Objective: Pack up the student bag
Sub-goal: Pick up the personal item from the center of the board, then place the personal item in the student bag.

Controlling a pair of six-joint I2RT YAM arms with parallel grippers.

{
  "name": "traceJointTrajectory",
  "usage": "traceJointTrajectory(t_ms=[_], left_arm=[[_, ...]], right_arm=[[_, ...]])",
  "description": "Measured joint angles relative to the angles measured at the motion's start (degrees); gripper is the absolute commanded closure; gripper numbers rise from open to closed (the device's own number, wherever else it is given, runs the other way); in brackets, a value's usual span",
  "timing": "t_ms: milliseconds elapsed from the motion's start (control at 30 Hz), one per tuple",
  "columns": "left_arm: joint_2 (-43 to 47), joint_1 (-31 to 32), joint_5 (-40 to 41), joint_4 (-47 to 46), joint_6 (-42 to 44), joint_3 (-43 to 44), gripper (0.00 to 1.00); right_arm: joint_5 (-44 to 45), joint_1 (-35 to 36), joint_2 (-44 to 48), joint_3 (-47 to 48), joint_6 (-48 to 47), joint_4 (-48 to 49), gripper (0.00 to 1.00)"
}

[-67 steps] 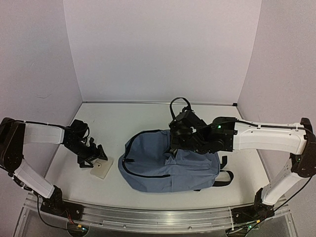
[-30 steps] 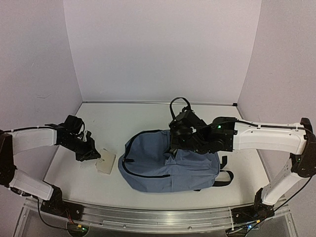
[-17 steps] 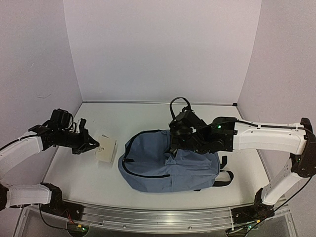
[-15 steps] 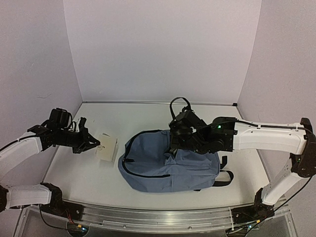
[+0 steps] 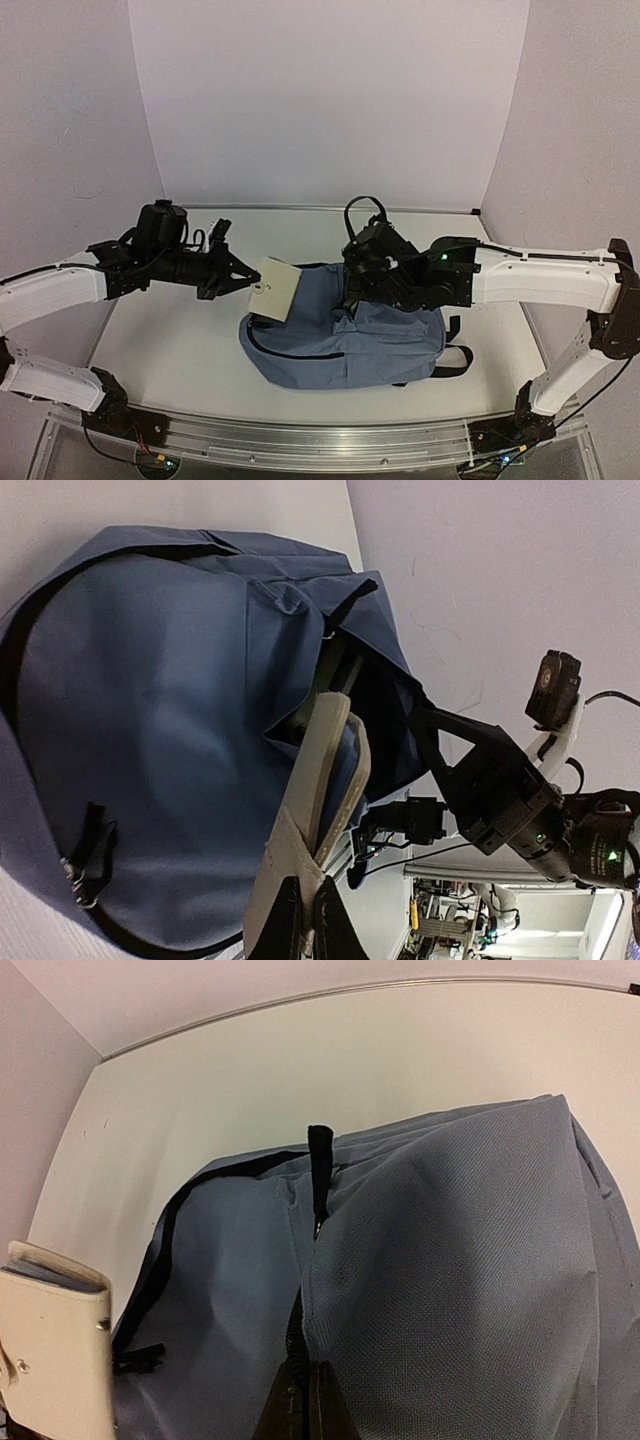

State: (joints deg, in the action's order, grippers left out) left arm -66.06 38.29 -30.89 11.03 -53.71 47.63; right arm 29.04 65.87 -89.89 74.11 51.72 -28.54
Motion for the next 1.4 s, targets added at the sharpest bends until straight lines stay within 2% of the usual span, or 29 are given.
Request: traceJointTrajectory(t_ms=[200, 367, 800, 1200, 1400], left_arm=[[-9.63, 5.5, 1.11, -6.15, -2.47, 5.19, 1.0], [-15.52, 7.67, 1.04, -10.2, -3.95, 7.59, 1.0], [-26.96, 9.04, -1.1, -15.19, -7.19, 14.34, 1.0], [-32.77, 9.03, -2.59, -16.54, -10.02, 20.11, 1.0], [-35.6, 8.95, -4.3, -21.47, -13.7, 20.93, 1.0]], right_arm=[[-0.01, 0.0, 0.3, -0.28, 0.24, 0.52, 1.0], [-0.04, 0.0, 0.85, -0.75, 0.41, 0.75, 1.0], [0.02, -0.11, 1.09, -0.76, 0.4, 0.75, 1.0], [0.13, -0.53, 1.09, -0.8, 0.41, 0.72, 1.0], [0.93, -0.88, 1.09, -1.14, 0.42, 0.73, 1.0]])
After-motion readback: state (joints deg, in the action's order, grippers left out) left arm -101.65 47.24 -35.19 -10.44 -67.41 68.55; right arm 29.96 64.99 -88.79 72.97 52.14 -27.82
